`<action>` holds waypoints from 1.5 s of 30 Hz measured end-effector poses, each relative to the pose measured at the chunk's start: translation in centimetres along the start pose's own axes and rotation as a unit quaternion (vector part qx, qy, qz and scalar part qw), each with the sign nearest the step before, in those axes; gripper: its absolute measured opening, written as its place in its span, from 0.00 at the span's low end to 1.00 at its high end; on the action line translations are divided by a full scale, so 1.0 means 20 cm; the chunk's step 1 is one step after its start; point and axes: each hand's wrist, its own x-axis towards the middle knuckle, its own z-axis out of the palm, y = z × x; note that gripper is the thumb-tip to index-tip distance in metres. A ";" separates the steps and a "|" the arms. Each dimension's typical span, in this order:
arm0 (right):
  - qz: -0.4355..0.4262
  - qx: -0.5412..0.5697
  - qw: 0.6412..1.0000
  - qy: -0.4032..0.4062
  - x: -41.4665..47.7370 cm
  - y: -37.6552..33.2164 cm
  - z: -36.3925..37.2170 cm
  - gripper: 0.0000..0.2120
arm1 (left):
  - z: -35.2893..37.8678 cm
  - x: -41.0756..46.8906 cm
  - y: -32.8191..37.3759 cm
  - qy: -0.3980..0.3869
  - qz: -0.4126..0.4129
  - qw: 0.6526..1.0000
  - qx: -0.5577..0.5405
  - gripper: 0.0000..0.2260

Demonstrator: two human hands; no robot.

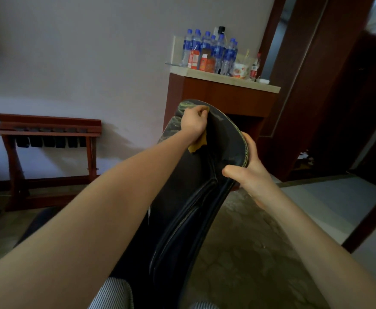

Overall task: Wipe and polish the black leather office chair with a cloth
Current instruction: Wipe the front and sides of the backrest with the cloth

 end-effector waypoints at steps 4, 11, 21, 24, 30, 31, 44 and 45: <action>-0.009 -0.002 1.000 0.003 0.04 0.02 0.01 0.44 | -0.01 -0.02 -0.04 -0.010 0.085 0.996 0.038 0.14; -0.022 -0.008 1.000 0.004 0.04 0.05 -0.01 0.42 | -0.04 -0.38 0.03 -0.010 0.198 0.980 -0.027 0.12; -0.008 -0.095 0.988 -0.125 -0.04 0.02 -0.12 0.56 | -0.21 -0.85 -0.01 -0.098 0.355 0.925 -0.089 0.14; -0.014 -0.096 0.990 -0.103 -0.04 -0.02 -0.12 0.53 | -0.19 -0.82 -0.01 -0.065 0.378 0.919 -0.087 0.14; 0.024 -0.166 0.984 -0.059 -0.02 -0.14 -0.13 0.51 | -0.13 -0.60 0.03 -0.027 0.270 0.959 -0.076 0.12; 0.037 -0.178 0.983 -0.038 0.00 -0.16 -0.12 0.52 | -0.11 -0.53 0.03 -0.027 0.245 0.967 -0.069 0.12; 0.119 -0.355 0.925 0.068 0.38 -0.29 -0.02 0.28 | 0.02 -0.16 -0.09 0.032 0.076 0.997 0.010 0.13; 0.115 -0.345 0.929 0.073 0.38 -0.26 -0.01 0.24 | 0.02 -0.14 -0.11 0.035 0.070 0.997 0.012 0.13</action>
